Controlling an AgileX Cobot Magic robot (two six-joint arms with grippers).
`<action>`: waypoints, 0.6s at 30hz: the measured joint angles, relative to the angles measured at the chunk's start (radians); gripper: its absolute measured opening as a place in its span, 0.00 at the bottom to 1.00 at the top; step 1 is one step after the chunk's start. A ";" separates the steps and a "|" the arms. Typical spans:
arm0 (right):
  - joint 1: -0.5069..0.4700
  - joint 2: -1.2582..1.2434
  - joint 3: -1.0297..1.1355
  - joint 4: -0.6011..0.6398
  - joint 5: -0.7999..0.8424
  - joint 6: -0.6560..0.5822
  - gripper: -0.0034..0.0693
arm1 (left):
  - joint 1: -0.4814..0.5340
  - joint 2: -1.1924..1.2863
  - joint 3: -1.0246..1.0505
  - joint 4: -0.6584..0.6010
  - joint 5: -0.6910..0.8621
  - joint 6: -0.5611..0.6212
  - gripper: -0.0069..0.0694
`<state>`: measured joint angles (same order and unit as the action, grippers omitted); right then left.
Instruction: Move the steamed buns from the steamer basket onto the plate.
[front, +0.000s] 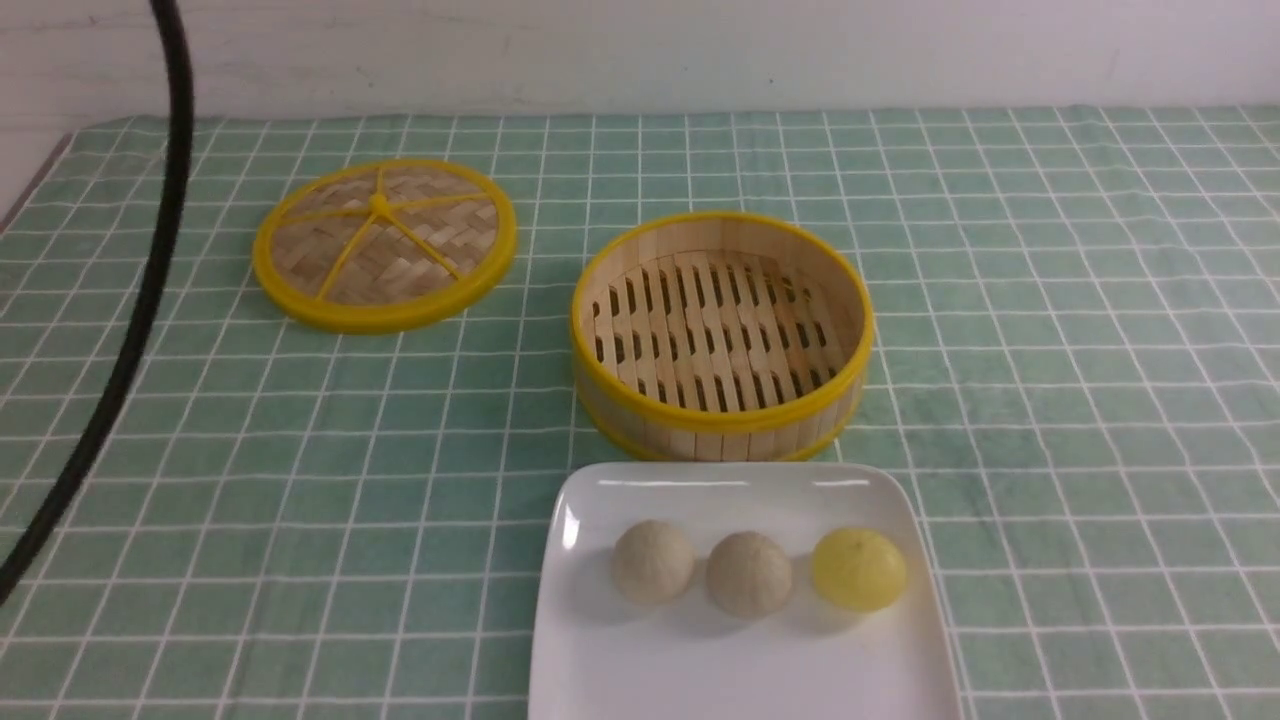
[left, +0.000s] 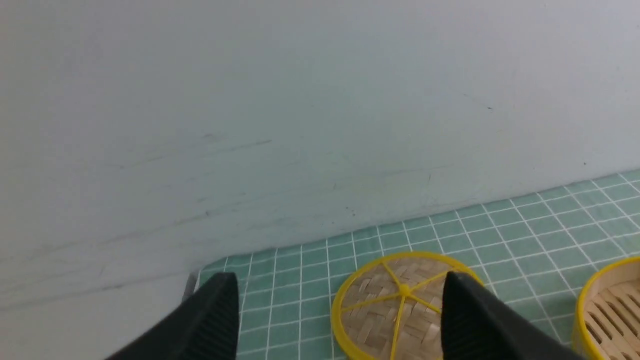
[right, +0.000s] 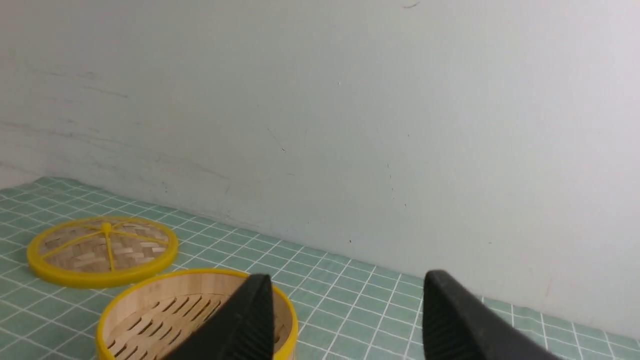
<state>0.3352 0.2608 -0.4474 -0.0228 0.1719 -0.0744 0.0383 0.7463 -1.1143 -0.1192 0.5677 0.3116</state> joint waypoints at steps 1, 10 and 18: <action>0.000 0.000 0.000 0.000 0.023 0.000 0.61 | 0.001 -0.015 0.021 0.015 0.021 -0.028 0.79; 0.000 0.000 0.000 0.000 0.162 0.000 0.61 | 0.002 -0.118 0.204 0.108 0.223 -0.189 0.77; 0.000 0.000 0.000 -0.014 0.196 0.000 0.61 | 0.002 -0.332 0.334 0.119 0.303 -0.222 0.77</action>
<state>0.3352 0.2608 -0.4474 -0.0371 0.3678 -0.0744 0.0403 0.4146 -0.7799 0.0000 0.8706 0.0900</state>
